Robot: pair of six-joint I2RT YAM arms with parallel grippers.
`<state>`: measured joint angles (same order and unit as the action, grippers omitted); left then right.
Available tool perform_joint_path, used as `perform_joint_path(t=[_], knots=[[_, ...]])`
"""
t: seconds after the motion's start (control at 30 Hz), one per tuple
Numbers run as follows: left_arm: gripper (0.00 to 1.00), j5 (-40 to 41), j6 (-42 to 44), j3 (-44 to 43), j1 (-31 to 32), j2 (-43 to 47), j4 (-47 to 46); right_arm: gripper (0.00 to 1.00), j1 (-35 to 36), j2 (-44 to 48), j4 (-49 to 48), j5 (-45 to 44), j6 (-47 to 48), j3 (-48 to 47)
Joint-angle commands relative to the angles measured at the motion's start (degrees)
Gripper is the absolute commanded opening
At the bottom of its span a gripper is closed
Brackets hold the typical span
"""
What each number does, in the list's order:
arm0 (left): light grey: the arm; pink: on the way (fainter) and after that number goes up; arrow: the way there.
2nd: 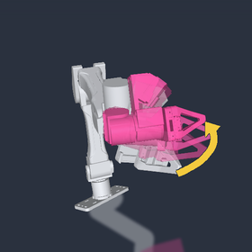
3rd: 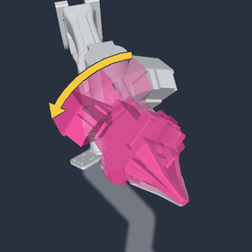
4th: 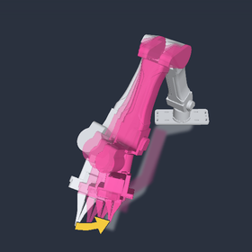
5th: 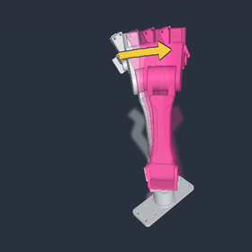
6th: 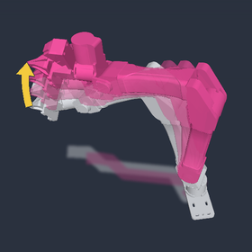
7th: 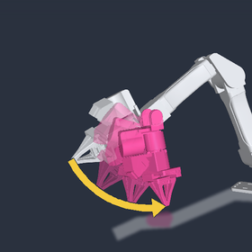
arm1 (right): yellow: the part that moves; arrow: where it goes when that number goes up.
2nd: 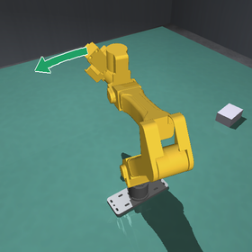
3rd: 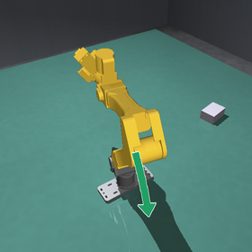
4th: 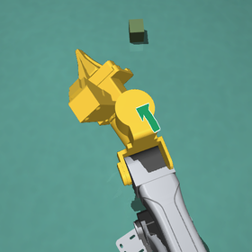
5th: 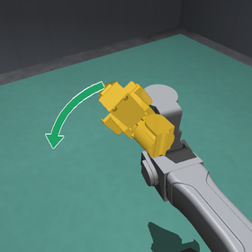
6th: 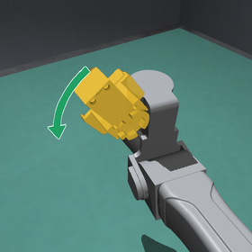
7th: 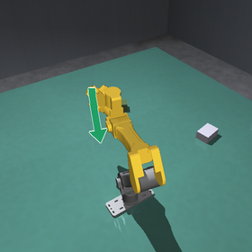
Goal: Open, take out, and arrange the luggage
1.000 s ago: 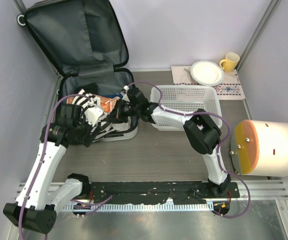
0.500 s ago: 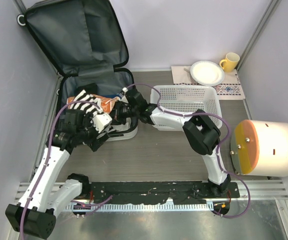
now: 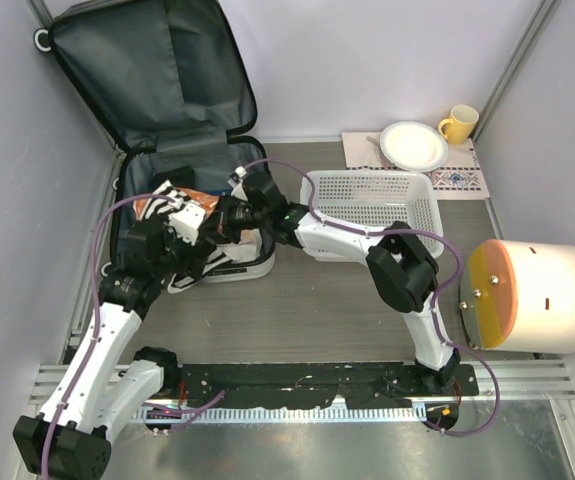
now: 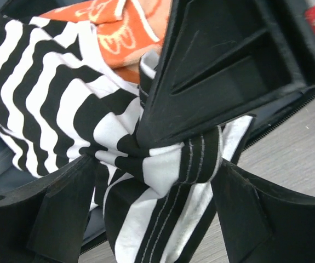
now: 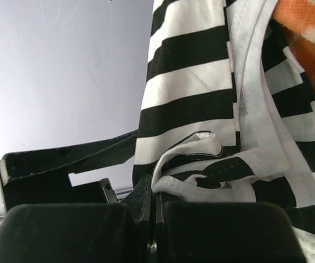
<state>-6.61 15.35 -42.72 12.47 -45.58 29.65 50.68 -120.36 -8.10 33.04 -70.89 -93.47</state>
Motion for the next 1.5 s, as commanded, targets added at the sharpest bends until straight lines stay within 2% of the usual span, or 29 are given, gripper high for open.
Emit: perform_joint_path(t=[0.0,0.13,0.23,0.37,0.47,0.53,0.63,0.67,0.7,0.77,0.83,1.03,1.07,1.1,1.27,1.47], knots=[[0.85,6.69,-4.54,-2.46,-0.08,-1.61,-3.11,0.01,0.39,3.11,-2.36,-0.52,-1.35,-2.68],[0.83,9.51,-4.9,-2.54,0.01,-2.49,-3.37,0.01,0.91,3.2,-2.1,-0.69,-1.88,-2.86],[0.74,10.65,-4.28,-3.16,-0.08,-1.8,-2.24,0.01,1.44,3.72,-1.75,-0.6,-2.06,-2.07],[0.47,7.85,1.77,-5.96,-0.08,1.36,5.4,0.01,2.06,5.13,-1.39,-0.25,-2.06,1.53],[0.31,1.7,8.97,-8.07,-0.08,4.26,14.27,0.01,2.76,5.66,-1.66,0.18,-1.79,2.59],[0.28,-0.23,11.87,-8.87,-0.08,4.97,19.1,0.01,3.11,5.57,-1.66,0.53,-0.31,3.47],[0.45,-2.08,13.56,-10.1,-0.08,3.75,25.08,0.01,3.29,5.22,-1.66,0.71,1.1,5.49],[0.6,-3.22,13.91,-10.45,-0.08,3.14,26.67,0.01,3.29,5.13,-1.66,0.8,1.54,6.28],[0.68,-4.19,14.26,-10.63,-0.08,2.26,28.86,0.01,3.29,4.96,-1.57,0.98,2.16,6.63],[0.78,-6.74,14.09,-9.84,-0.08,2.34,28.89,0.01,3.29,4.61,-1.39,0.89,2.86,7.68],[0.82,-6.93,14.09,-7.48,-0.08,3.65,26.53,0.01,3.29,4.34,-1.57,0.63,3.3,8.13],[0.83,-6.22,14.88,-1.94,-0.08,5.5,17.56,0.03,2.94,4.08,-1.22,-0.69,4.53,7.43],[0.84,-6.39,14.79,-0.97,0.01,5.94,14.76,0.08,2.85,3.81,-1.04,-0.95,4.62,6.82],[0.84,-6.22,14.79,1.13,-0.08,6.29,13.0,0.24,2.76,3.73,-0.87,-0.96,4.71,6.55],[0.82,-3.23,15.49,7.03,-0.08,9.63,1.23,0.37,2.32,3.99,1.5,-2.53,6.29,5.23],[0.75,-4.9,21.55,13.09,-0.08,13.06,-4.5,0.38,0.83,5.83,6.76,-6.57,8.31,4.26]])
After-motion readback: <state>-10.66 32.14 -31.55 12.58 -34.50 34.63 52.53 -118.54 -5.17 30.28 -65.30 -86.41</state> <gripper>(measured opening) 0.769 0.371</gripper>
